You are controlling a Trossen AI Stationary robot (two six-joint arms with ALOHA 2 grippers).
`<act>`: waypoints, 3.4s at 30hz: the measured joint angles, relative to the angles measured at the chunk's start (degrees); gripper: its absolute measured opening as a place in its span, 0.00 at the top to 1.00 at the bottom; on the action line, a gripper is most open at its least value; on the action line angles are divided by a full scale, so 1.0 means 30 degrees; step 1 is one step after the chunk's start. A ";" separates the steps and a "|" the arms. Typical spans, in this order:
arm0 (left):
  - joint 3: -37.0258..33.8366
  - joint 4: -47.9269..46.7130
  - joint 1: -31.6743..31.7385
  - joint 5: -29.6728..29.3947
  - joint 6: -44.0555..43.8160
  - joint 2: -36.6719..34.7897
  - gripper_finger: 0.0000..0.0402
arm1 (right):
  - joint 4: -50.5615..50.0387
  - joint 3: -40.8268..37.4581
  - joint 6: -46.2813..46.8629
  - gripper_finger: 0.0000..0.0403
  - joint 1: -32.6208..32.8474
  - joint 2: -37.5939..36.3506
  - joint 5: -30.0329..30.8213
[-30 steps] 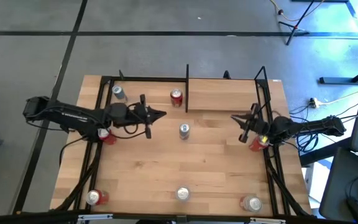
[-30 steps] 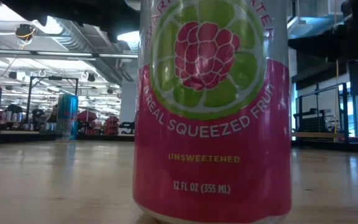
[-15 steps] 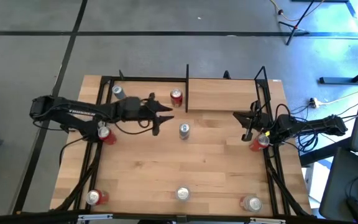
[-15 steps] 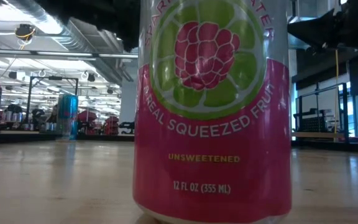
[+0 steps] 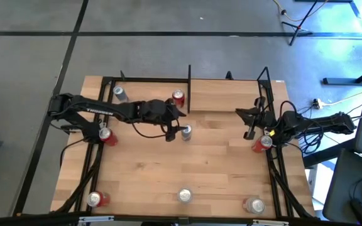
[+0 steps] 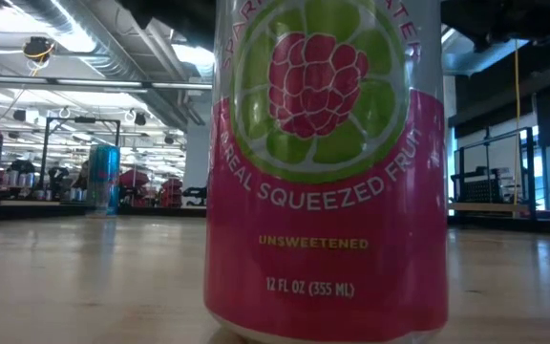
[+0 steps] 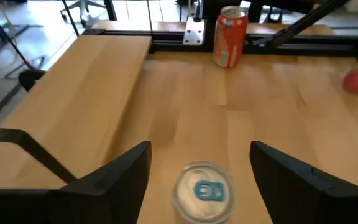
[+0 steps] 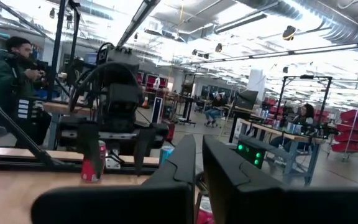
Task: Place canned beverage on shelf
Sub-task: Put the bottom blue soda can on the shelf
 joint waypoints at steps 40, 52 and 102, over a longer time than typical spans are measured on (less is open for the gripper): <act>-0.0006 0.0518 -0.0345 -0.1333 -0.0534 0.3468 0.34 | 0.1837 -0.0009 -0.0672 0.95 0.0002 0.2451 -0.0883; -0.0034 0.0766 -0.0024 -0.0839 0.0227 0.4073 0.45 | 0.1888 -0.0015 -0.0683 0.95 0.0003 0.2451 -0.0885; 1.5585 -0.7563 0.8125 0.5675 0.4999 1.1008 0.51 | 0.1677 -0.0022 -0.2117 0.95 0.0005 0.2451 -0.0055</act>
